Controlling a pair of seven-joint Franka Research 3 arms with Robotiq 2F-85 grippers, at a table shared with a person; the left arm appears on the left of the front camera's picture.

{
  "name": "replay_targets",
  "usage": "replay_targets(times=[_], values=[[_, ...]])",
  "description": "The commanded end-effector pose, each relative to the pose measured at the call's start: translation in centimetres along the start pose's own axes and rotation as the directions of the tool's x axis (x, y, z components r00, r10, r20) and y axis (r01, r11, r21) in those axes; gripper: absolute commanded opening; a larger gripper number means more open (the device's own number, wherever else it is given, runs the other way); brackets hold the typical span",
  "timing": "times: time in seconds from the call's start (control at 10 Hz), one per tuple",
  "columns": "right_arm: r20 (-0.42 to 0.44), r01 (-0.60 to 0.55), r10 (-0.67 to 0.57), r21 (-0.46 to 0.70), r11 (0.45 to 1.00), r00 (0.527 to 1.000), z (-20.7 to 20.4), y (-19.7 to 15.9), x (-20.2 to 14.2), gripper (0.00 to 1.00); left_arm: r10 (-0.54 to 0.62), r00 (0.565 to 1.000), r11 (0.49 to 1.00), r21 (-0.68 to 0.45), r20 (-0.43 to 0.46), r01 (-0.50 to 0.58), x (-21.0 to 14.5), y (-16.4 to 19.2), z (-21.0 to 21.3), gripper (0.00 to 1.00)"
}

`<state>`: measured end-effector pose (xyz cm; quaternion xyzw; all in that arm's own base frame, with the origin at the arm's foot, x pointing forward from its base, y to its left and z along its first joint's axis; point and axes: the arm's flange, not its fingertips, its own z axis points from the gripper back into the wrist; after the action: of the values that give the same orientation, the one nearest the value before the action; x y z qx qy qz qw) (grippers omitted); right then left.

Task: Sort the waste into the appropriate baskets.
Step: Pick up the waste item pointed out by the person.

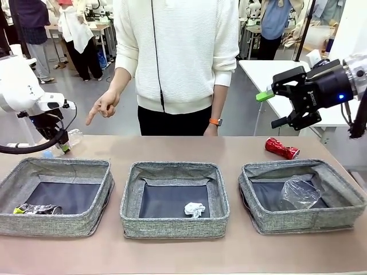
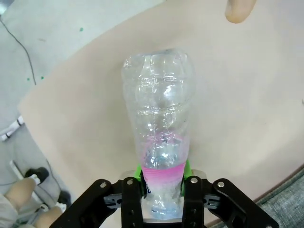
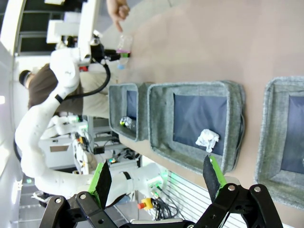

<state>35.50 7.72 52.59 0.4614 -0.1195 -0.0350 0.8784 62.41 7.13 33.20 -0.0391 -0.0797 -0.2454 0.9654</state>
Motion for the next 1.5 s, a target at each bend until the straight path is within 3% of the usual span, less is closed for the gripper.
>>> replay_targets(times=[0.0, 0.2, 0.3, 0.4, 0.6, 0.7, 0.8, 1.0, 1.2, 1.3, 1.4], values=[[-0.003, 0.012, -0.012, -0.009, 1.000, 1.000, 0.1, 0.4, 0.0, 1.00, 0.027, 1.000, 1.000, -0.012, 0.003, -0.027, -0.9, -0.3, 0.4, 0.00], [-0.003, 0.012, -0.012, -0.009, 1.000, 1.000, 0.1, 0.4, 0.0, 1.00, 0.073, 0.997, 0.997, -0.030, 0.035, -0.072, -3.0, -1.0, 5.8, 0.00], [-0.003, 0.012, -0.012, -0.009, 1.000, 1.000, 0.1, 0.4, 0.0, 1.00, 0.061, 0.995, 0.998, -0.037, 0.081, -0.058, -4.2, -2.2, 10.2, 0.00], [-0.003, 0.012, -0.012, -0.009, 1.000, 1.000, 0.1, 0.4, 0.0, 1.00, 0.084, 0.994, 0.996, -0.036, 0.064, -0.082, -5.3, -4.2, 14.4, 0.00], [-0.003, 0.012, -0.012, -0.009, 1.000, 1.000, 0.1, 0.4, 0.0, 1.00, 0.246, 0.964, 0.967, -0.090, 0.097, -0.237, -7.4, -11.2, 22.6, 0.00], [-0.003, 0.012, -0.012, -0.009, 1.000, 1.000, 0.1, 0.4, 0.0, 1.00, 0.278, 0.954, 0.955, -0.137, 0.112, -0.262, -9.0, -15.4, 25.1, 0.00], [-0.003, 0.012, -0.012, -0.009, 1.000, 1.000, 0.1, 0.4, 0.0, 1.00, 0.327, 0.939, 0.939, -0.147, 0.109, -0.310, -10.4, -18.6, 26.0, 0.00], [-0.003, 0.012, -0.012, -0.009, 1.000, 1.000, 0.1, 0.4, 0.0, 1.00, 0.123, 0.990, 0.974, -0.202, 0.070, -0.106, -13.1, -24.0, 25.5, 0.00], [-0.003, 0.012, -0.012, -0.009, 1.000, 1.000, 0.1, 0.4, 0.0, 1.00, 0.029, 0.999, 0.975, -0.222, 0.015, -0.025, -12.6, -23.9, 23.6, 0.00], [-0.003, 0.012, -0.012, -0.009, 1.000, 1.000, 0.1, 0.4, 0.0, 1.00, 0.144, 0.988, 0.974, -0.186, 0.048, -0.132, -13.1, -25.4, 26.2, 0.00], [-0.003, 0.012, -0.012, -0.009, 1.000, 1.000, 0.1, 0.4, 0.0, 1.00, 0.144, 0.988, 0.974, -0.186, 0.048, -0.132, -13.1, -25.4, 26.2, 0.00]])
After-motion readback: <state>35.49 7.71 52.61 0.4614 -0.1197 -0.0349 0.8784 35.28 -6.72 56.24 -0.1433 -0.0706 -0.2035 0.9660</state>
